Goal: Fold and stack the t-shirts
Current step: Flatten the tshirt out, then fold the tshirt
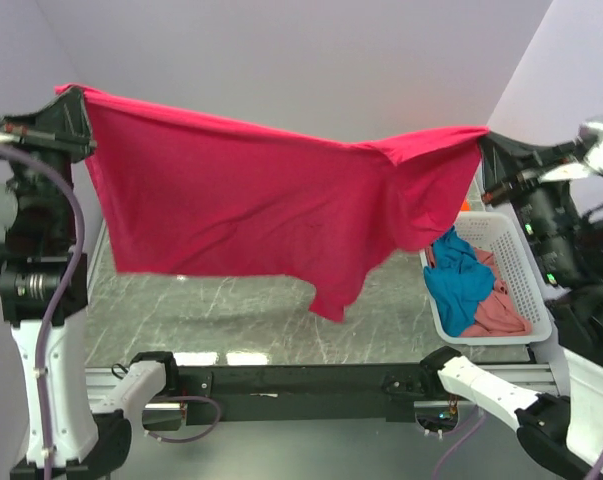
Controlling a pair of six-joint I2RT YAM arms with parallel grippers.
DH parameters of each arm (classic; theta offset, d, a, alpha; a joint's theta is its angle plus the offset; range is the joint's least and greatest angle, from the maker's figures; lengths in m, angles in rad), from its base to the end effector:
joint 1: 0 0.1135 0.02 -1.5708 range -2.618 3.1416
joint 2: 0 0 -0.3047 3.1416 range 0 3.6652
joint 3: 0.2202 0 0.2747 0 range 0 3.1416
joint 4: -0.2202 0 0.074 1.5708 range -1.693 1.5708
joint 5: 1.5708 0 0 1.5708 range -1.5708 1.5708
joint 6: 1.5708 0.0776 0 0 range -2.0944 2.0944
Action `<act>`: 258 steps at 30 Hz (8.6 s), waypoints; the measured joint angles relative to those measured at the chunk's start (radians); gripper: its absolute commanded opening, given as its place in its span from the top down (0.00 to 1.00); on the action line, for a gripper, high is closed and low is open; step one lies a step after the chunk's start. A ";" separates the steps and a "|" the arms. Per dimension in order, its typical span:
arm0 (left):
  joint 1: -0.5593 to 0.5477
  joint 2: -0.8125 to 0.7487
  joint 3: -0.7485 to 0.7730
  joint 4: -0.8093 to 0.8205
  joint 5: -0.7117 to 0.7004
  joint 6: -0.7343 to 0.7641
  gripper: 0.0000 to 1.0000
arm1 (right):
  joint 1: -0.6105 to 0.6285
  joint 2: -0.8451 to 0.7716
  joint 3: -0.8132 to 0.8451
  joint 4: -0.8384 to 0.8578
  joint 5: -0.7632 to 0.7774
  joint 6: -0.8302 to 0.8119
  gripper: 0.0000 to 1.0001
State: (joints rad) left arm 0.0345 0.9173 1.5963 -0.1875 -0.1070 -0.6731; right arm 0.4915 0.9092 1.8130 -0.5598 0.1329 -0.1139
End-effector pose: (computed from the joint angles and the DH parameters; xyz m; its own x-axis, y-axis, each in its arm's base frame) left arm 0.1386 0.0131 0.6418 0.4488 -0.6047 -0.6579 0.1937 0.7846 -0.5890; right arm 0.0873 0.0351 0.6525 0.3361 0.0521 -0.9404 -0.3217 0.9448 -0.0626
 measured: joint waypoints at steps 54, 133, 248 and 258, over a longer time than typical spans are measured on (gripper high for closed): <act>-0.035 0.323 -0.959 0.022 -0.175 -0.344 1.00 | 0.133 0.290 -0.964 -0.019 0.100 0.506 1.00; -0.051 0.613 -0.634 -0.328 -0.412 -0.665 0.99 | -0.017 0.953 -0.308 -0.173 0.168 0.387 1.00; -0.031 0.696 -0.358 -0.480 -0.299 -0.486 0.04 | -0.108 0.680 -0.460 -0.049 -0.079 0.629 0.09; 0.003 1.101 -0.012 -0.561 -0.315 -0.460 0.28 | -0.109 0.949 -0.186 -0.084 -0.024 0.528 0.09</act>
State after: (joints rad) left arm 0.0372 2.0182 1.5845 -0.7486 -0.4225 -1.1336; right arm 0.3824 1.8580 1.6272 -0.6434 0.1093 0.4137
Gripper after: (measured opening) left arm 0.747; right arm 0.907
